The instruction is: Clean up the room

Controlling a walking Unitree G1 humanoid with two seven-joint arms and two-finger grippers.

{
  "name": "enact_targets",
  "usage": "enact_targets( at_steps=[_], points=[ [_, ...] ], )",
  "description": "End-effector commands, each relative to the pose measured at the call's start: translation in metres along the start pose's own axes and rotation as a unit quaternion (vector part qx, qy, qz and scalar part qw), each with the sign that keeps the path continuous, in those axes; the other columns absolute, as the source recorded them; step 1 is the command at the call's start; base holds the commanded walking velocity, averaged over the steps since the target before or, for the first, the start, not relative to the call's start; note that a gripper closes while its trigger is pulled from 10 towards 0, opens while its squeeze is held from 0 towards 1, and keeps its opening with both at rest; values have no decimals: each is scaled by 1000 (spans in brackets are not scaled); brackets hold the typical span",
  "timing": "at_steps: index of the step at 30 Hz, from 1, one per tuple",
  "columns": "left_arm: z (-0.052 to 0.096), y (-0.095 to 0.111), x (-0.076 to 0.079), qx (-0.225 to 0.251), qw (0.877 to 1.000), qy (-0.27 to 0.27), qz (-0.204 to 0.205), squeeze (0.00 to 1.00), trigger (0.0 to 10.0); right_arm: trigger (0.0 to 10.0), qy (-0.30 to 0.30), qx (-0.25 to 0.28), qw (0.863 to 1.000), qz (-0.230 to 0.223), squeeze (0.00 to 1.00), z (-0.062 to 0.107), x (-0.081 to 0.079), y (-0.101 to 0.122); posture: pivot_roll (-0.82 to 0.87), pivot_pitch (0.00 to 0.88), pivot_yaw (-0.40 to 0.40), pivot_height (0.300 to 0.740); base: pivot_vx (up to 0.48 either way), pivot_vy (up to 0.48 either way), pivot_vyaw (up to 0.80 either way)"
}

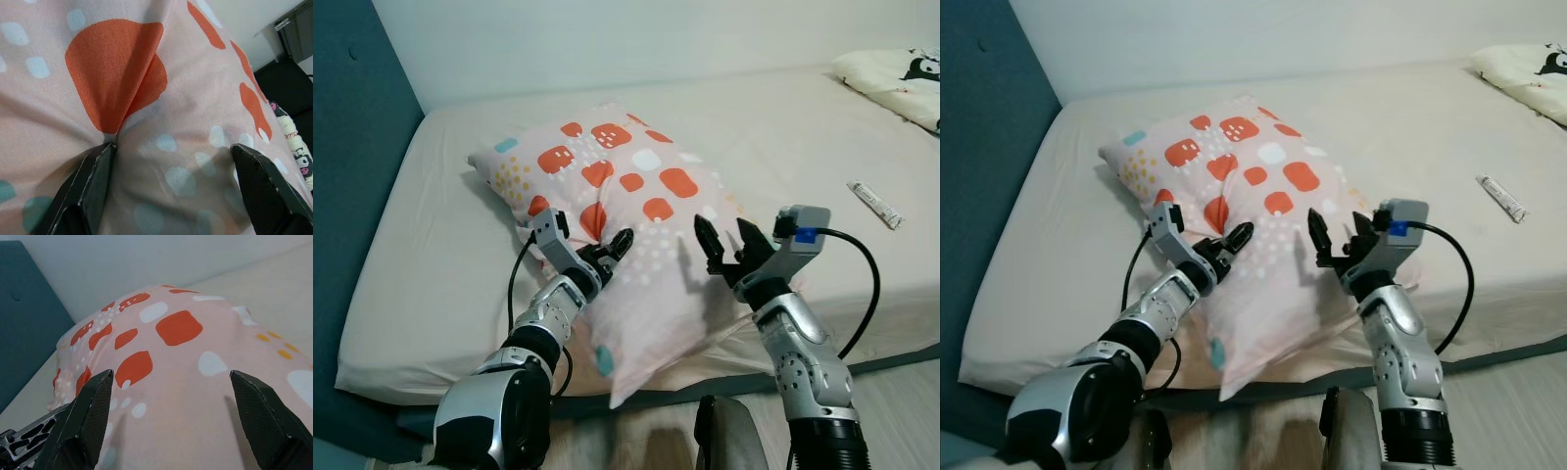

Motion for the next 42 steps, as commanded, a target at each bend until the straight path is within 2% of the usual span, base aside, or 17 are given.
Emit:
enact_targets(
  at_steps=[1,5,11,17,19,24,29,30,31,32,33,35,36,42],
  points=[
    [-1,-24,17,-40,999,-24,26,0,10000,10000,1,-7,1000,-6,0,0,-3,-3,-7,118,53,476,0,0,0],
    [-6,-23,29,-38,998,-43,32,0,10000,10000,3,-11,1000,-8,0,-1,-4,-5,2,114,53,476,0,0,0],
    [-9,-23,39,-34,997,-63,37,0,10000,10000,8,-11,1000,-9,0,-2,-7,-5,4,117,56,476,0,0,0],
    [-13,-19,51,-20,994,-80,68,0,10000,10000,12,-18,1000,-11,0,1,-10,-10,8,126,59,476,0,0,0],
    [-17,-12,61,-4,991,-96,88,0,10000,10000,12,-20,1000,-14,0,3,-11,-12,8,134,61,476,0,0,0],
    [-26,-3,75,5,992,-97,85,0,10000,10000,12,-23,1000,-16,0,6,-14,-15,2,151,70,476,0,0,0],
    [-30,0,82,6,992,-94,81,0,10000,10000,9,-24,999,-18,0,8,-15,-16,-2,163,77,476,0,0,0],
    [-30,0,84,4,992,-94,79,0,7922,10000,8,-24,1000,-18,0,9,-15,-17,-4,171,80,476,0,0,0],
    [-31,-1,85,-1,993,-92,74,0,4627,10000,7,-25,1000,-19,0,10,-15,-17,-4,173,81,476,0,0,0],
    [-32,-3,86,-7,994,-87,67,0,2235,10000,5,-24,1000,-19,0,11,-15,-17,-5,182,90,476,0,0,0],
    [-31,-8,85,-19,996,-75,53,0,431,10000,2,-23,1000,-19,0,12,-15,-17,-3,184,95,476,0,0,0],
    [-31,-11,84,-27,996,-67,43,0,431,10000,0,-23,1000,-18,0,13,-14,-17,-3,184,95,476,0,0,0],
    [-30,-14,81,-33,997,-58,41,0,0,10000,-3,-22,1000,-19,0,15,-13,-17,3,193,102,476,0,0,0],
    [-28,-24,77,-54,997,-38,37,0,0,10000,-14,-18,1000,-19,0,19,-10,-15,1,202,111,476,0,0,0]
  ],
)
Point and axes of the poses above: a point about 5 cm out from each wrist's last joint towards the gripper, its own z axis pointing back from the gripper into the wrist, its own y axis along the axis of the wrist's last joint, x = y × z, the point moved 4 cm from there along -z, pointing out of the wrist towards the gripper, and after that the axes turned 15 degrees about -z, right-handed, at the moved point
